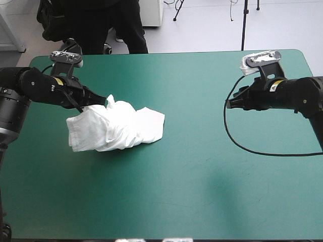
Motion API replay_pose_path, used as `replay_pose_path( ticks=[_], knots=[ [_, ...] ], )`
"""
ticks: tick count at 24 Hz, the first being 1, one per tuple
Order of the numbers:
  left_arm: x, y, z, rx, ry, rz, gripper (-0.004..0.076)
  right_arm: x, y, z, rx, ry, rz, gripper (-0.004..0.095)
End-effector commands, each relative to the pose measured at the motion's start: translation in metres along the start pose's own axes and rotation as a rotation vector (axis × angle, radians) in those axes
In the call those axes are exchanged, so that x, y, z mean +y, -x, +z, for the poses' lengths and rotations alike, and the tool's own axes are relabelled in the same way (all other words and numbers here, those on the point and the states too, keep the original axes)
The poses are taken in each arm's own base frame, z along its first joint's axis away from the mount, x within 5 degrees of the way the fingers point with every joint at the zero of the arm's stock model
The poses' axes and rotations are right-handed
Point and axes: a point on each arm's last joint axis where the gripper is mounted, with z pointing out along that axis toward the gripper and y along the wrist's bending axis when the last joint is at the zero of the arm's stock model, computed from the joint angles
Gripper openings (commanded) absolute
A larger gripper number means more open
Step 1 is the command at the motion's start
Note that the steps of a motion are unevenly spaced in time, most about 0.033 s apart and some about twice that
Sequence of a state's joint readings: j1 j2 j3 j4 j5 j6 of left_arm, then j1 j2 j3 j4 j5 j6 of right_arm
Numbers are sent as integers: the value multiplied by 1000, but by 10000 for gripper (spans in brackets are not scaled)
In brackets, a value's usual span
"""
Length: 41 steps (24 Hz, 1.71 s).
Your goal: Fold the cloth
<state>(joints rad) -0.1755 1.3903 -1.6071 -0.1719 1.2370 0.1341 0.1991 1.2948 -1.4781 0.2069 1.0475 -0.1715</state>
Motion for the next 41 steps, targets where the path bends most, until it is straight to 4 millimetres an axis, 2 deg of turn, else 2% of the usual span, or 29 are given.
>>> replay_pose_path(
  ticks=[1, 12, 15, 17, 20, 24, 28, 31, 32, 33, 34, 36, 41],
  knots=[
    [-5, 6, -24, -121, -5, 5, -9, 3, 10, -19, -108, -4, -18, 333],
    [-5, 6, -24, -121, -5, 5, -9, 5, 9, -16, -88, 16, -8, 334],
    [-5, 6, -24, -123, -5, 5, -9, 11, 12, -3, -72, 117, -2, 365],
    [-5, 6, -24, -123, -5, 5, -9, 15, 15, 10, -63, 189, 1, 420],
    [-5, 6, -24, -123, -5, 5, -9, 17, 19, 34, -31, 271, 30, 480],
    [-5, 6, -24, -123, -5, 5, -9, 26, 26, 65, 17, 348, -6, 493],
    [-5, 6, -24, -123, -5, 5, -9, 50, 40, 103, 48, 375, -96, 495],
    [-5, 6, -24, -123, -5, 5, -9, 76, 53, 151, 86, 324, -232, 496],
    [-5, 6, -24, -123, -5, 5, -9, 79, 54, 159, 96, 313, -250, 496],
    [-5, 6, -24, -123, -5, 5, -9, 86, 55, 178, 118, 307, -269, 496],
    [-5, 6, -24, -123, -5, 5, -9, 87, 56, 184, 121, 307, -270, 496],
    [-5, 6, -24, -123, -5, 5, -9, 89, 50, 219, 166, 324, -249, 496],
    [-5, 7, -25, -128, -4, 5, -9, 94, 34, 260, 225, 372, -227, 496]
  ],
)
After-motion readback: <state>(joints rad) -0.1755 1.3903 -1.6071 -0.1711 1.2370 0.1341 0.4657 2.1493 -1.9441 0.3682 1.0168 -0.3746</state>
